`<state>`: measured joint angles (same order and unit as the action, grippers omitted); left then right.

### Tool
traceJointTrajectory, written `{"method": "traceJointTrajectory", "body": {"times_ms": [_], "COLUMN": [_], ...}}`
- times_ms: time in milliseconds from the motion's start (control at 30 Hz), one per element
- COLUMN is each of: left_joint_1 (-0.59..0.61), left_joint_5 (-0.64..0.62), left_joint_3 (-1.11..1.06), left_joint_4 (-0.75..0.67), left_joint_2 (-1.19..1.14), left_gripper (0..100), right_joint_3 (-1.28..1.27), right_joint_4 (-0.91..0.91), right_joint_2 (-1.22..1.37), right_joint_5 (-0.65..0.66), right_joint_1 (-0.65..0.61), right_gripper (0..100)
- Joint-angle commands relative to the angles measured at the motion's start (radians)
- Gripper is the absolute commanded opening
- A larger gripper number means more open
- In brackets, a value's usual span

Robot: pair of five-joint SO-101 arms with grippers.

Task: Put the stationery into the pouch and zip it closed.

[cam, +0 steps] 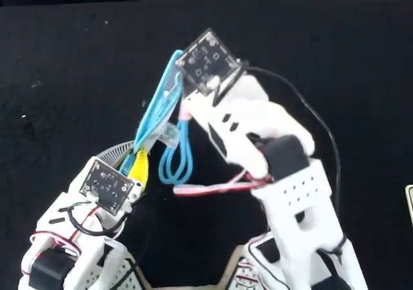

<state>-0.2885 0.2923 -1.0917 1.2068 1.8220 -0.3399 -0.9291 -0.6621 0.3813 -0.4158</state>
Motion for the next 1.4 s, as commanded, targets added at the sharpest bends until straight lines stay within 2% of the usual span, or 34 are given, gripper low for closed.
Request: {"method": "traceJointTrajectory", "body": {"times_ms": [0, 367, 633, 1367], "left_joint_1": [-0.004, -0.012, -0.013, -0.013], "left_joint_5": [0.009, 0.006, 0.006, 0.006], "left_joint_3": [0.05, 0.05, 0.05, 0.051], "left_joint_4": [0.005, 0.005, 0.005, 0.005], "left_joint_2": [0.002, 0.002, 0.002, 0.002], "left_gripper": [3, 3, 3, 3], "right_joint_3": [0.016, 0.019, 0.127, 0.128], "right_joint_4": [0.081, 0.218, 0.181, 0.181], "right_joint_2": [0.05, 0.156, 0.236, 0.325], "right_joint_5": [0.012, 0.012, 0.003, 0.003], "right_joint_1": [0.094, 0.201, 0.238, 0.287], "right_gripper": [1.1, 1.1, 1.1, 1.1]}}
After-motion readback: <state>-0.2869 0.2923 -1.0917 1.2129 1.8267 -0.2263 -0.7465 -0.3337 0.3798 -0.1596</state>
